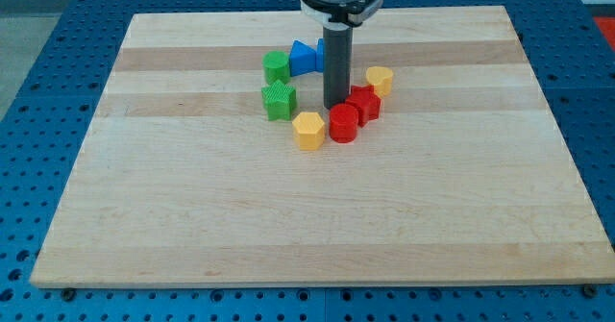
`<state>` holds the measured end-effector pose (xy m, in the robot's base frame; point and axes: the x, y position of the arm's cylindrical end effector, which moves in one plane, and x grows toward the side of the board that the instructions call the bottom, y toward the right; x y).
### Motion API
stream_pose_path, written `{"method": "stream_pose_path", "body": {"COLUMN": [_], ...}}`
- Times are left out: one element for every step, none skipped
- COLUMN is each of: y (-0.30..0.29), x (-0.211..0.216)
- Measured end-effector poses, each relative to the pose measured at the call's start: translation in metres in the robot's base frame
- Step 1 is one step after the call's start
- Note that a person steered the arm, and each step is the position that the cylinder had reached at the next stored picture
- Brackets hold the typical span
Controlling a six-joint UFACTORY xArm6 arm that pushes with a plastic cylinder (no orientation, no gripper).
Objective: Place blue cube to the right of the blue triangle
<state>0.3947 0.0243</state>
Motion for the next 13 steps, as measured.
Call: {"method": "stream_pose_path", "body": {"y": [0.007, 0.007, -0.007, -0.022, -0.024, -0.016, -0.001, -0.001, -0.001, -0.009, -0.016, -0.012, 0.032], "x": [0.003, 0.003, -0.009, -0.033, -0.034, -0.035, -0.038, -0.040, -0.049, -0.079, -0.092, -0.089, -0.087]}}
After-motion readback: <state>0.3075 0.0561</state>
